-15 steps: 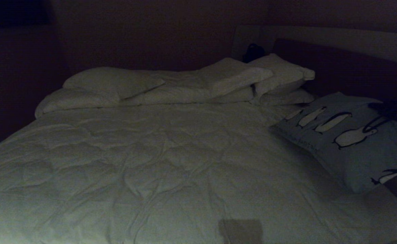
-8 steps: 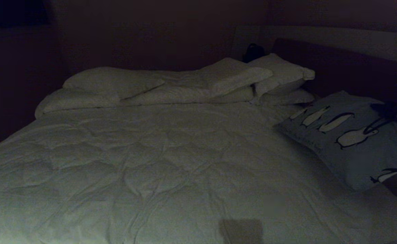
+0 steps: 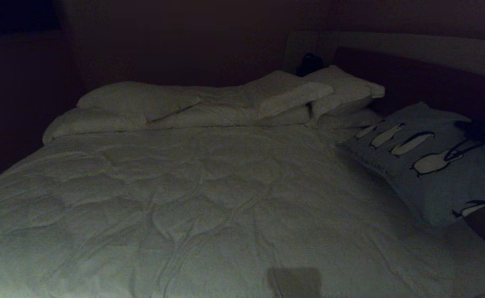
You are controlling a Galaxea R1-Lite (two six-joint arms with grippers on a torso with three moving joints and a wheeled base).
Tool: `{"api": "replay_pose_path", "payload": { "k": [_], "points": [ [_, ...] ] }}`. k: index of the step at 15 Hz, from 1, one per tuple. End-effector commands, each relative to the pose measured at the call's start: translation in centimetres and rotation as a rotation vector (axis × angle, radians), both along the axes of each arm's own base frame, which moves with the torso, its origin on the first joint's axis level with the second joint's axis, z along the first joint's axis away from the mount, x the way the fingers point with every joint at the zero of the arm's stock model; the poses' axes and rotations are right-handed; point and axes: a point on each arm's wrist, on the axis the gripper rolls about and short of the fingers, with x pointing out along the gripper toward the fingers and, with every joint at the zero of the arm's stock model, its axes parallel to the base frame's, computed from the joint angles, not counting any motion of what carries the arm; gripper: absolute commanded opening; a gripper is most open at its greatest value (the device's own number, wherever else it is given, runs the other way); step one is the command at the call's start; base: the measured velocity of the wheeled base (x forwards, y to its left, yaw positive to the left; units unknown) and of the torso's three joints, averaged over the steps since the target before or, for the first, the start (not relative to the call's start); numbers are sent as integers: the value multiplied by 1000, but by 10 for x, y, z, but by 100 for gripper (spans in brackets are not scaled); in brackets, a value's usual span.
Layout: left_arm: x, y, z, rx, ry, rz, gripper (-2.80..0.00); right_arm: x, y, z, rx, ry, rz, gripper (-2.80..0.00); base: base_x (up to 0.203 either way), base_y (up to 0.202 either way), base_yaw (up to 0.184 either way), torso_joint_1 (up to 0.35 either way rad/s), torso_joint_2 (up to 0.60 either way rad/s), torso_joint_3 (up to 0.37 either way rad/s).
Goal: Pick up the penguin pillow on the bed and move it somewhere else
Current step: Place the pillow at the bedside
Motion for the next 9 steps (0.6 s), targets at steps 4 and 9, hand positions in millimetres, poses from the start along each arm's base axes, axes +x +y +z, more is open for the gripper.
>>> {"api": "replay_pose_path", "payload": {
  "k": [4, 9],
  "points": [
    [0, 0, 0, 0, 0, 1, -280, 21, -6, -50, -68, 75, 8, -280, 0, 0, 0, 0, 0, 0],
    [0, 0, 0, 0, 0, 1, -280, 33, -14, -121, -109, 214, -14, -280, 0, 0, 0, 0, 0, 0]
  ]
}}
